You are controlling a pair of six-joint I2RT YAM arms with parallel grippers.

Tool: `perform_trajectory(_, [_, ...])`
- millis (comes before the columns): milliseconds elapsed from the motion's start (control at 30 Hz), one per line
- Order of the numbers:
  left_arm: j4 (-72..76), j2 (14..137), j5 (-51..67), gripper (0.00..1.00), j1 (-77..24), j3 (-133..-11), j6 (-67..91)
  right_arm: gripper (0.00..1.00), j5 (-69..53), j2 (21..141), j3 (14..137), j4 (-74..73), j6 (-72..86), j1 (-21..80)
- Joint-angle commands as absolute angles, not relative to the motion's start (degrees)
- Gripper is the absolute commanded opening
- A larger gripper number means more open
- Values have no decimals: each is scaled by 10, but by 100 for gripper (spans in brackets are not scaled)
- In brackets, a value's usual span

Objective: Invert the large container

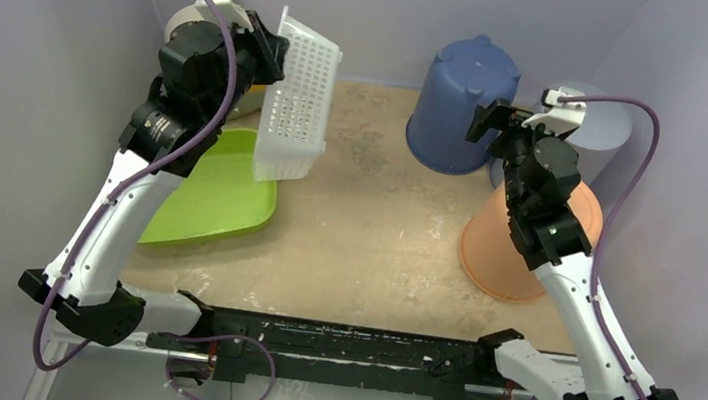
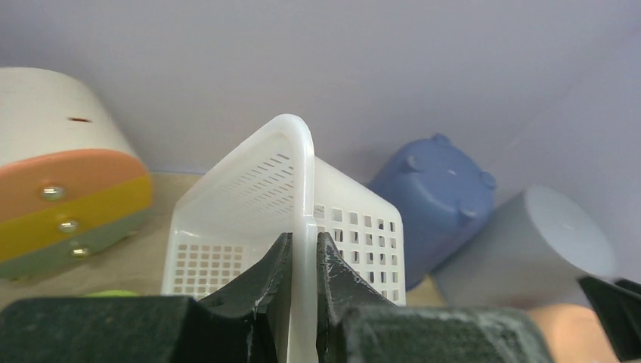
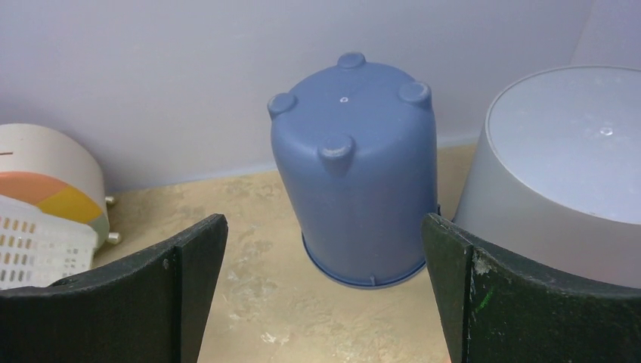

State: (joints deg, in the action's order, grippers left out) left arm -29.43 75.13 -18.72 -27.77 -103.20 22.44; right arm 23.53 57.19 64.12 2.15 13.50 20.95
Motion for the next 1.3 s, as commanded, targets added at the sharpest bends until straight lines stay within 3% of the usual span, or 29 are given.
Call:
perform_trajectory(0, [-156, 718, -21, 0, -279, -1004, 311, 100, 258, 575, 678, 38, 122, 202])
perform_trajectory(200, [42, 684, 93, 0, -282, -879, 460, 100, 263, 585, 693, 50, 115, 185])
perform_trajectory(433, [249, 616, 43, 0, -283, -641, 593, 100, 248, 592, 705, 54, 105, 166])
perform_trajectory(800, [299, 619, 0, 0, -283, -444, 663, 100, 233, 598, 691, 68, 98, 147])
perform_trajectory(1067, [182, 627, -113, 0, -282, -393, 536, 100, 203, 613, 663, 90, 109, 136])
perform_trajectory(1267, [175, 690, -204, 0, -282, -365, 472, 100, 177, 628, 640, 104, 121, 134])
